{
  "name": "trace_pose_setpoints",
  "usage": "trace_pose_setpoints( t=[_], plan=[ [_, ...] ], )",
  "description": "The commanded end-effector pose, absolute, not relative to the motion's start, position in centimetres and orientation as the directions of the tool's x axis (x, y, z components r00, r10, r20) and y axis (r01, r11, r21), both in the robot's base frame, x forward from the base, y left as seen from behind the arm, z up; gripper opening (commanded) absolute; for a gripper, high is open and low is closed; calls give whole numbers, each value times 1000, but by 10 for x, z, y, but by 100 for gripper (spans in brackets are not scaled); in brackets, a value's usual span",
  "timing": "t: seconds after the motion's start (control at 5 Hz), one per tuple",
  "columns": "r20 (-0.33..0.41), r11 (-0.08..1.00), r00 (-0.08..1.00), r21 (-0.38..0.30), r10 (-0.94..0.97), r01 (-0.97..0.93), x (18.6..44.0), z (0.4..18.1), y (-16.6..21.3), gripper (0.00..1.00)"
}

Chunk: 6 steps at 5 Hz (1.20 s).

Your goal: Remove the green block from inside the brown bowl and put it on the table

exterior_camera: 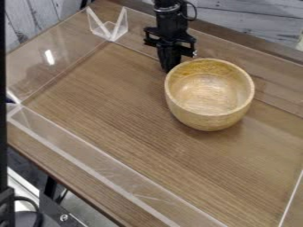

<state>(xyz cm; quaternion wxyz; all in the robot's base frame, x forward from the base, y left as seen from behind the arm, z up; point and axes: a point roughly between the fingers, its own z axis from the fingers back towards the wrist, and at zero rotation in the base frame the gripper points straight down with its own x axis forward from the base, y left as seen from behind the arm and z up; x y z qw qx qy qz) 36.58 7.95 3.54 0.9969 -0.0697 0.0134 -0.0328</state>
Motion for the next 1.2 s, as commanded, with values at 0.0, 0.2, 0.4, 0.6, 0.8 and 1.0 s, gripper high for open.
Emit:
trace_pose_setpoints(
  t=[0.0, 0.2, 0.4, 0.6, 0.8, 1.0],
  plan=[
    [74, 991, 996, -119, -48, 57, 374, 72, 91, 0],
    [104, 992, 994, -118, -33, 45, 370, 87, 99, 0],
    [140, 993, 990, -114, 9, 7, 363, 107, 116, 0],
    [166, 993, 985, -111, 45, -27, 355, 122, 131, 0],
    [145, 994, 987, -100, 66, -52, 354, 111, 139, 0],
    [113, 993, 990, -89, 84, -74, 354, 94, 145, 0]
  ],
)
